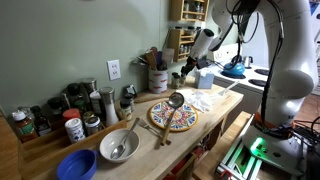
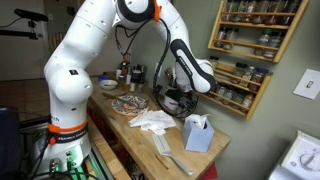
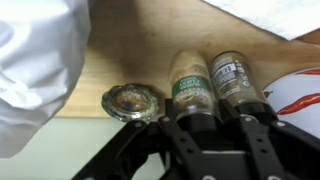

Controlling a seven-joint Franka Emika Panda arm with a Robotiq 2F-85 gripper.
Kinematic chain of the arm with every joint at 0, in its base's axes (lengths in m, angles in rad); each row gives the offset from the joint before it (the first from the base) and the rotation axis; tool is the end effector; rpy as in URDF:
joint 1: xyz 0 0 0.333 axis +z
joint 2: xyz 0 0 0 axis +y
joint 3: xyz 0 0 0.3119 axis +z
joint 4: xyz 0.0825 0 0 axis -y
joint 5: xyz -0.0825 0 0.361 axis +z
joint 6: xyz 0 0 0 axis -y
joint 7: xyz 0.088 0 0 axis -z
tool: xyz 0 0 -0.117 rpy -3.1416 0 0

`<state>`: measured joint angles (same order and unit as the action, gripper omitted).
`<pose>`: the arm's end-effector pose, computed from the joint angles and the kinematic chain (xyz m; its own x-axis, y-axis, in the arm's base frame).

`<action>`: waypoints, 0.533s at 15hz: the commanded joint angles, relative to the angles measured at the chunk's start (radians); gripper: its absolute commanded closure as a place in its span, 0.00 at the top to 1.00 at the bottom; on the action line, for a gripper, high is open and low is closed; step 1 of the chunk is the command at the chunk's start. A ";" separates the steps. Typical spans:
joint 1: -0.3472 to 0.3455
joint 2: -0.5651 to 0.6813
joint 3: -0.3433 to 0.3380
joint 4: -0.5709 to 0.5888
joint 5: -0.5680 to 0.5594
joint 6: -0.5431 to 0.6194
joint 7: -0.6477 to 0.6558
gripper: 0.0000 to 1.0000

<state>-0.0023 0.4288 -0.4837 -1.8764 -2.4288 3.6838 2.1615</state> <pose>0.4877 -0.1425 0.2941 0.8961 0.0241 0.4433 0.0093 -0.9993 0.0354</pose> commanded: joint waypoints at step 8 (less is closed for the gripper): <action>-0.101 0.003 0.090 -0.028 0.059 -0.044 -0.108 0.71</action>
<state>-0.0644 0.4373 -0.4274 -1.8883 -2.4000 3.6532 2.1041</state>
